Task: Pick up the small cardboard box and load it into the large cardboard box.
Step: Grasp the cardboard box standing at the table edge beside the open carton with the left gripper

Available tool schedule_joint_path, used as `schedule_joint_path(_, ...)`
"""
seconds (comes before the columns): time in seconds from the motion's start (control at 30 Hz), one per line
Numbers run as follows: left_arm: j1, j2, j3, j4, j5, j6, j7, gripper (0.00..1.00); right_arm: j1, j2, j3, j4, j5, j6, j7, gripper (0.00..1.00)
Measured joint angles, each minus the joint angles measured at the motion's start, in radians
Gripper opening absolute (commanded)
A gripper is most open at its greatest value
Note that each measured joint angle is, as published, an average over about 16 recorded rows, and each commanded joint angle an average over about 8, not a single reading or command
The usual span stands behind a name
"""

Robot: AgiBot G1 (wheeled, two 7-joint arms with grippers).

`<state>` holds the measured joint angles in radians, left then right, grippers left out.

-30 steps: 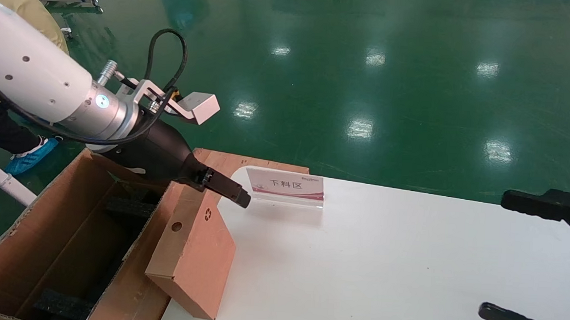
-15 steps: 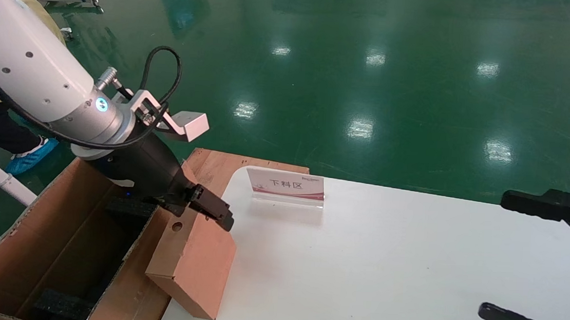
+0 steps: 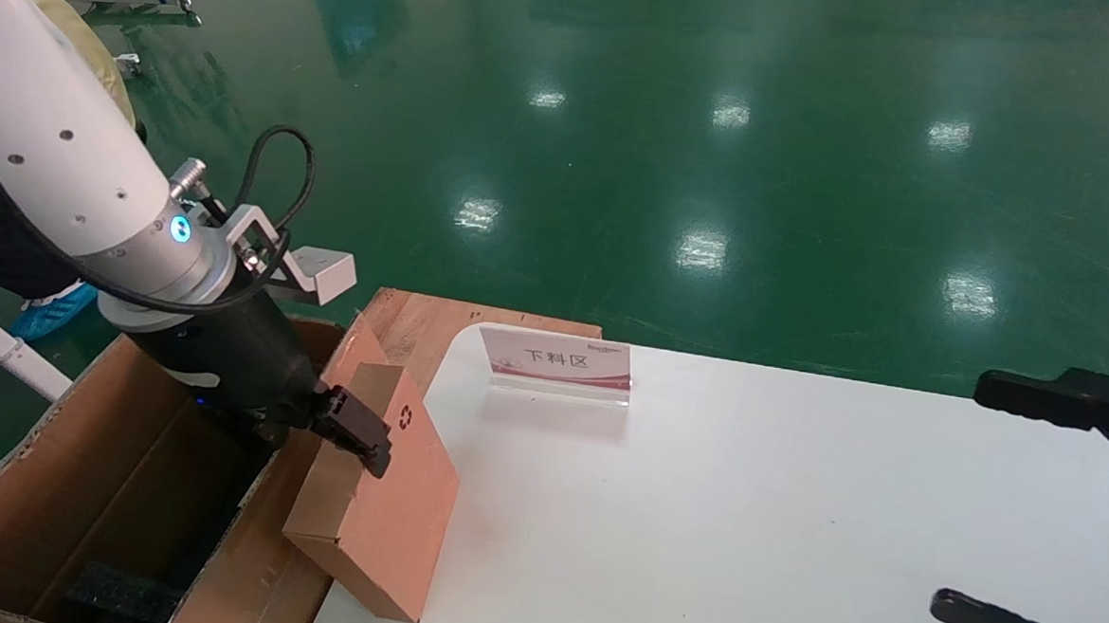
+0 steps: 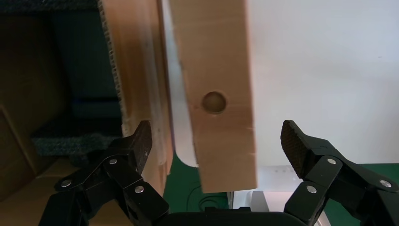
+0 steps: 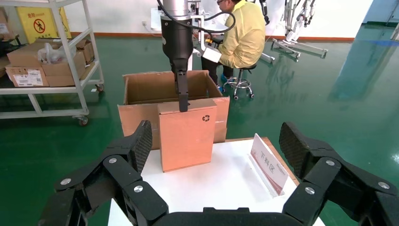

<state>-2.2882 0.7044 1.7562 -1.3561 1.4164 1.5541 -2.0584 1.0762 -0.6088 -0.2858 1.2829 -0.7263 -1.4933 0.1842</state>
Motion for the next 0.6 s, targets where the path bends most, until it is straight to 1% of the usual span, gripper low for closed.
schedule_joint_path(0.23, -0.001, -0.022, 0.048, -0.001, 0.0, -0.038, 0.015, 1.0, 0.0, 0.0, 0.0, 0.0, 0.0, 0.0, 0.0, 1.0)
schedule_joint_path(0.6, 0.034, -0.062, 0.068, -0.004, 0.029, -0.122, 0.059, 1.0, 0.0, 0.001, -0.001, 0.0, 0.001, 0.001, -0.001, 1.0)
